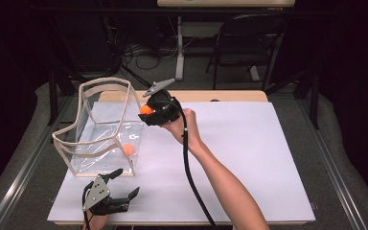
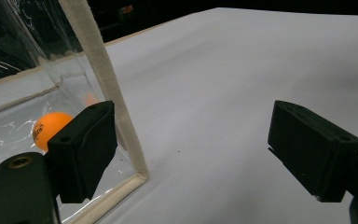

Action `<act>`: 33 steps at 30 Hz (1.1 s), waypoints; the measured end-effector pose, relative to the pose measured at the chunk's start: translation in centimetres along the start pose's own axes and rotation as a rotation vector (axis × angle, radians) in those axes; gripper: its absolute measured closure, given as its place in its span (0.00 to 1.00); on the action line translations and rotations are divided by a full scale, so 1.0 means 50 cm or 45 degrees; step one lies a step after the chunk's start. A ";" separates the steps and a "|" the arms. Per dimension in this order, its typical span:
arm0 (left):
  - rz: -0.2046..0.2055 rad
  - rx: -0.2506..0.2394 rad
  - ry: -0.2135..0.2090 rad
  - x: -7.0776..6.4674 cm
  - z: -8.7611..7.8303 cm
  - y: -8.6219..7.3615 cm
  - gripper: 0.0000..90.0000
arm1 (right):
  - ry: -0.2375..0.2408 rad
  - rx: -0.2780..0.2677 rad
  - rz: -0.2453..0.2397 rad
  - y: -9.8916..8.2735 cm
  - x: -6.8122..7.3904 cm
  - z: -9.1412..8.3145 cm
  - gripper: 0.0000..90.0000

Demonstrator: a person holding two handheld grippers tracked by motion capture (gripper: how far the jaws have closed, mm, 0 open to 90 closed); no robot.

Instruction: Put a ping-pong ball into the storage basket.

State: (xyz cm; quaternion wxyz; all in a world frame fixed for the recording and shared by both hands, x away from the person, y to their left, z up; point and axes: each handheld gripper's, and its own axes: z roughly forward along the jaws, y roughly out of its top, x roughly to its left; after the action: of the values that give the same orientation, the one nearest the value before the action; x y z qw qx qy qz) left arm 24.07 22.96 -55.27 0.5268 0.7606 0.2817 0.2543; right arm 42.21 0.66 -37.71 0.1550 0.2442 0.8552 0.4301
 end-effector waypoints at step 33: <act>-0.011 -0.002 -0.003 0.002 0.000 -0.001 0.17 | 0.007 -0.008 -0.035 0.058 0.006 -0.001 0.56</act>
State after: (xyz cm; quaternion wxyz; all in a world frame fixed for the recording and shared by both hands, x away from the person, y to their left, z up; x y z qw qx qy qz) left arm 24.13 23.02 -55.29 0.5288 0.7593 0.2842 0.2513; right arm 42.75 2.30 -35.34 0.1594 0.2308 0.8574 0.4314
